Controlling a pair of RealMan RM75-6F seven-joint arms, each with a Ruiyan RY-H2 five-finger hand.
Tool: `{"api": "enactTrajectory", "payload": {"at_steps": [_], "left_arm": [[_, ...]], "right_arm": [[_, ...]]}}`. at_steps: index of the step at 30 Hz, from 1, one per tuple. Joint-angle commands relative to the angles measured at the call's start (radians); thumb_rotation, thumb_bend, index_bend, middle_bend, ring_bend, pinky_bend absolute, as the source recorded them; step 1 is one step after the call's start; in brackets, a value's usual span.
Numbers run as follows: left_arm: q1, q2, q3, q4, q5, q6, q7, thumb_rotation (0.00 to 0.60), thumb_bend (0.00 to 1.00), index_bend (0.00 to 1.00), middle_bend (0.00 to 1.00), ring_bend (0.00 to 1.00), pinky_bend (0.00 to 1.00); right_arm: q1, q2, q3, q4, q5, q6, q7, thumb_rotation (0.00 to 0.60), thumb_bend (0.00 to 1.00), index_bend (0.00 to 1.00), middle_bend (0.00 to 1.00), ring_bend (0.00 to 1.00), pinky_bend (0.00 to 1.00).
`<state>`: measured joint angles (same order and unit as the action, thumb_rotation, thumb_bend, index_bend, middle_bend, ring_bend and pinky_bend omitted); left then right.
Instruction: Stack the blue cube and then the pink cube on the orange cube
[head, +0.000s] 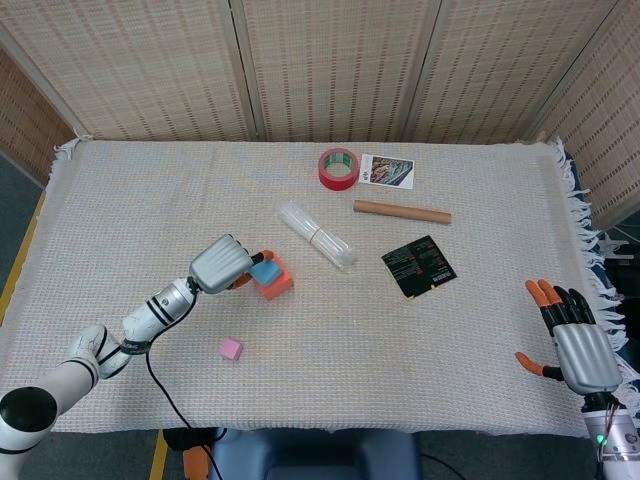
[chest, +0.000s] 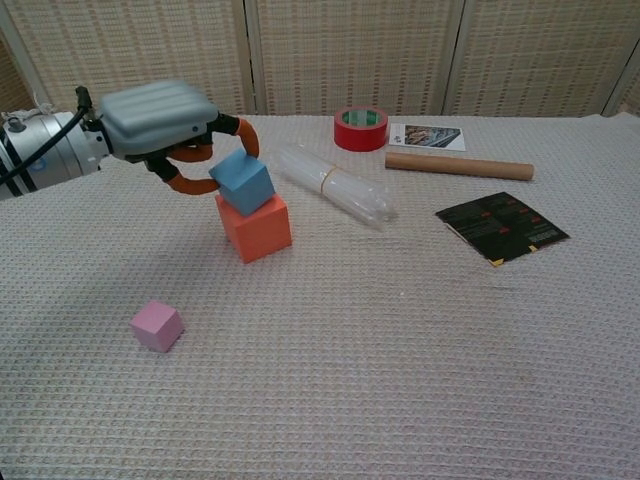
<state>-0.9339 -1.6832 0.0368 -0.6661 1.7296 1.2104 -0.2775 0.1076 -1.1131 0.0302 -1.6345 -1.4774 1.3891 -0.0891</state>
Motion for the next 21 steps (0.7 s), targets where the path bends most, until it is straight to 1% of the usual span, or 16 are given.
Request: {"api": "enactTrajectory", "payload": {"at_steps": [1,8,21], "left_arm": [[0.0,0.0,0.001,-0.001,0.0,0.0,0.0,0.6,0.33,0.46,1.0,1.0,1.0],[-0.001,-0.002,0.003,-0.002,0.0,0.006,0.0,0.6,0.33,0.36,1.0,1.0,1.0],[-0.004,-0.007,0.004,-0.001,-0.005,0.004,0.002,0.6,0.33,0.27,1.0,1.0,1.0]], "right_arm": [[0.0,0.001,0.0,-0.001,0.0,0.001,0.0,0.497,0.09,0.0,0.0,0.0,0.0],[-0.001,0.002,0.001,-0.002,0.002,0.001,-0.001,0.496,0.09,0.0,0.0,0.0,0.0],[-0.002,0.004,0.002,-0.004,0.002,0.003,-0.001,0.497,0.09,0.0,0.0,0.0,0.0]]}}
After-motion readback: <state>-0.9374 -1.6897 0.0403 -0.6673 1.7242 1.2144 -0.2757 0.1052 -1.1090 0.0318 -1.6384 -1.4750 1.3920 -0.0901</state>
